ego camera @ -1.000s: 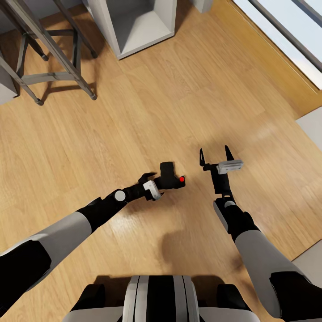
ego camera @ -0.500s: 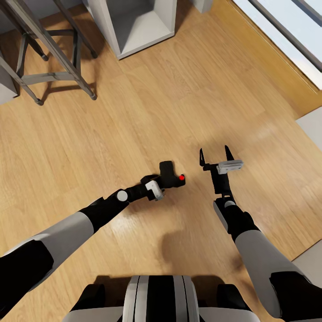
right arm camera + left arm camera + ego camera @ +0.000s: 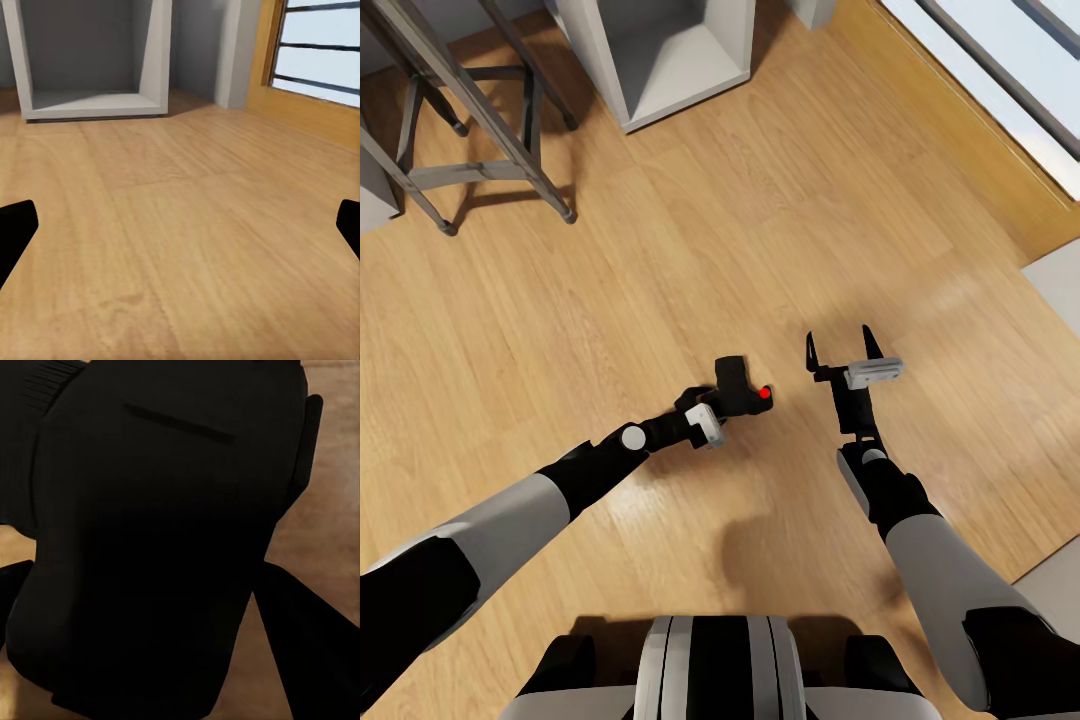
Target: Attach the digital camera to the camera tripod in the bedroom.
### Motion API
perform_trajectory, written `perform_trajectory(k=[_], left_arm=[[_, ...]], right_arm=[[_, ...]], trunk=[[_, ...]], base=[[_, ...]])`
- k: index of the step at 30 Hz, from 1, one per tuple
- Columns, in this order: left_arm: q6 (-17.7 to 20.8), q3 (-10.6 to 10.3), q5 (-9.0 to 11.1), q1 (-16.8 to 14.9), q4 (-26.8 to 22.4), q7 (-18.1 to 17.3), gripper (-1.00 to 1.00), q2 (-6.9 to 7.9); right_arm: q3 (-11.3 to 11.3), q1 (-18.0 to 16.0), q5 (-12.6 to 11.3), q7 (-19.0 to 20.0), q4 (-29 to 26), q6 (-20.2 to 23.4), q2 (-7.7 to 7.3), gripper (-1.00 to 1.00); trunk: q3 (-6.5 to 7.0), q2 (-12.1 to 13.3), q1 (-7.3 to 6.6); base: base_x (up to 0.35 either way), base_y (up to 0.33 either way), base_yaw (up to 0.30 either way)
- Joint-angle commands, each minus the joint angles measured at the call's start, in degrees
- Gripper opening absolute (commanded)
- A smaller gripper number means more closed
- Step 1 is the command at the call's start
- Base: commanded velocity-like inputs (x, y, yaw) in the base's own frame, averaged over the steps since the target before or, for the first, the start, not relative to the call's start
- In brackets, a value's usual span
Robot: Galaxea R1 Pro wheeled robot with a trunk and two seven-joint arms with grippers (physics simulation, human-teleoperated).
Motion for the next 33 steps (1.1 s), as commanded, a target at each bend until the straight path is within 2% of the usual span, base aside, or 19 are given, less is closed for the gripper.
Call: perform_trajectory(k=[1, 16, 23, 28, 33], left_arm=[[-0.18, -0.28, 0.16, -0.06, -0.01, 0.05, -1.0, 0.04], [-0.66, -0.28, 0.15, -0.06, -1.55, -0.03, -1.0, 0.52], [-0.6, 0.45, 0.16, -0.06, -5.48, -0.06, -1.0, 2.59], [-0.43, 2.27, 0.23, -0.06, -8.08, -0.11, -1.0, 4.2], [-0.26, 6.1, 0.37, -0.06, -9.73, -0.12, -1.0, 5.37]], right_arm=[[0.09, -0.03, 0.16, -0.12, 0.03, -0.13, -0.03, 1.0], [0.07, -0.03, 0.16, -0.12, 0.7, -0.12, -0.03, 1.0], [0.06, -0.03, 0.16, -0.12, 1.15, -0.13, -0.03, 1.0], [0.01, -0.03, 0.16, -0.12, 1.23, -0.13, -0.03, 1.0], [0.0, -0.03, 0.16, -0.13, 1.78, -0.13, -0.03, 1.0]], trunk=[[-0.03, -0.01, -0.01], [1.13, -0.01, -0.01], [1.77, -0.01, -0.01], [2.23, -0.01, -0.01], [2.68, -0.01, -0.01]], base=[[0.0, 0.0, 0.0], [0.0, 0.0, 0.0], [0.0, 0.0, 0.0], [0.0, 0.0, 0.0], [0.0, 0.0, 0.0]])
